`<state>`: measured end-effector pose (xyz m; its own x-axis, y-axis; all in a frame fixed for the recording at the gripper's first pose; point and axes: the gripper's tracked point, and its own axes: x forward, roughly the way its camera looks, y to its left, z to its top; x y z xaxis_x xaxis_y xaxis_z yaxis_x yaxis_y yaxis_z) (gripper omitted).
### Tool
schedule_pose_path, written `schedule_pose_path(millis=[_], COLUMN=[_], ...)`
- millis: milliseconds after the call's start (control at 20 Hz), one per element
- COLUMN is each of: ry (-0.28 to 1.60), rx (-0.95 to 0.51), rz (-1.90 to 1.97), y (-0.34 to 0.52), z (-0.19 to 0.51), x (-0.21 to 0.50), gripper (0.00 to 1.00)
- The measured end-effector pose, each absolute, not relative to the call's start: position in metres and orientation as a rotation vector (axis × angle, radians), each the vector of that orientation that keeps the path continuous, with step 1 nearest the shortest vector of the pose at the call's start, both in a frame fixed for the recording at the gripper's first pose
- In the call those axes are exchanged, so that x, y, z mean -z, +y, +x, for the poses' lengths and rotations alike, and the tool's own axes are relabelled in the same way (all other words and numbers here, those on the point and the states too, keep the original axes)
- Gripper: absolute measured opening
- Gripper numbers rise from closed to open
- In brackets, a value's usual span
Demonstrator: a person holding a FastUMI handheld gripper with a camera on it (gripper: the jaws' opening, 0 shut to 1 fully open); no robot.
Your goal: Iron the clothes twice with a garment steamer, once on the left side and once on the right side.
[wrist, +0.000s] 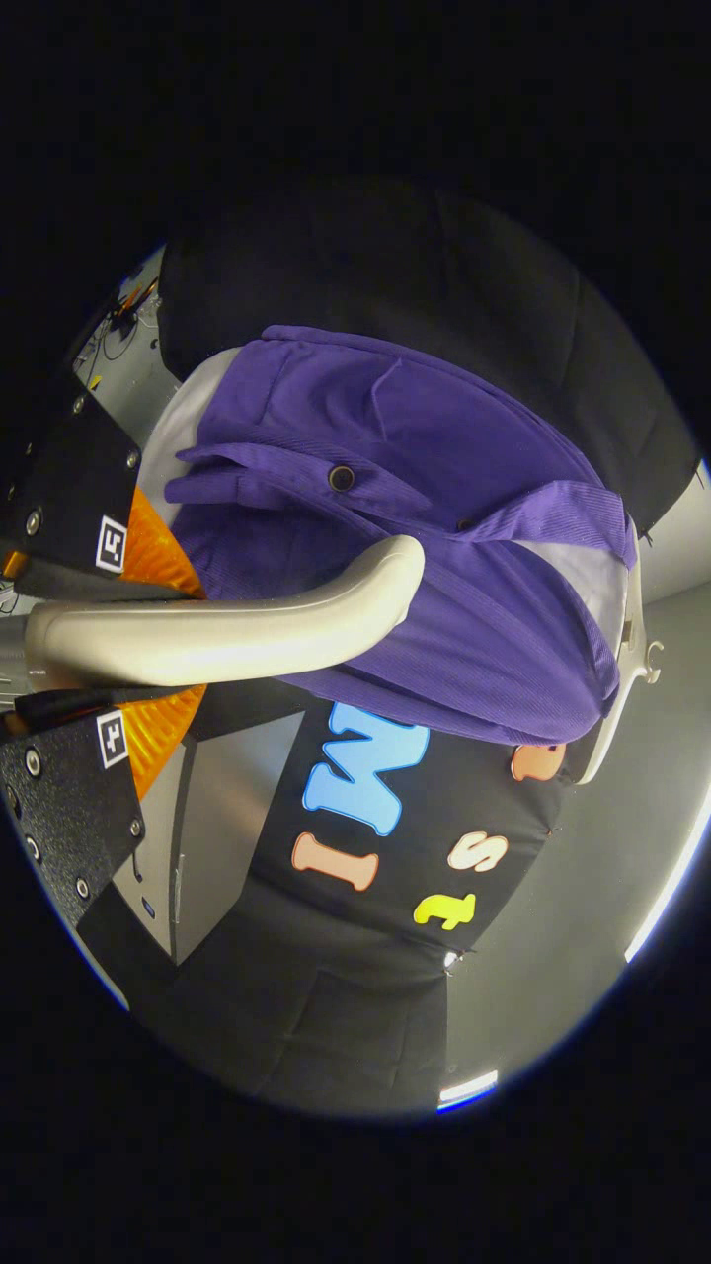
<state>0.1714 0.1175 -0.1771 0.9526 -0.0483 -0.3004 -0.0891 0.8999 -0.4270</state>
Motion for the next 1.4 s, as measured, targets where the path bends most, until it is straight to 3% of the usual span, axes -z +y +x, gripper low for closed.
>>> schedule_pose_path(millis=[900, 1400], ry=[0.706, 0.666], rx=[-0.167, -0.33], rz=[-0.377, -0.415], y=[0.104, 0.145], z=[0.124, 0.097], x=[0.31, 0.281], gripper=[0.36, 0.36])
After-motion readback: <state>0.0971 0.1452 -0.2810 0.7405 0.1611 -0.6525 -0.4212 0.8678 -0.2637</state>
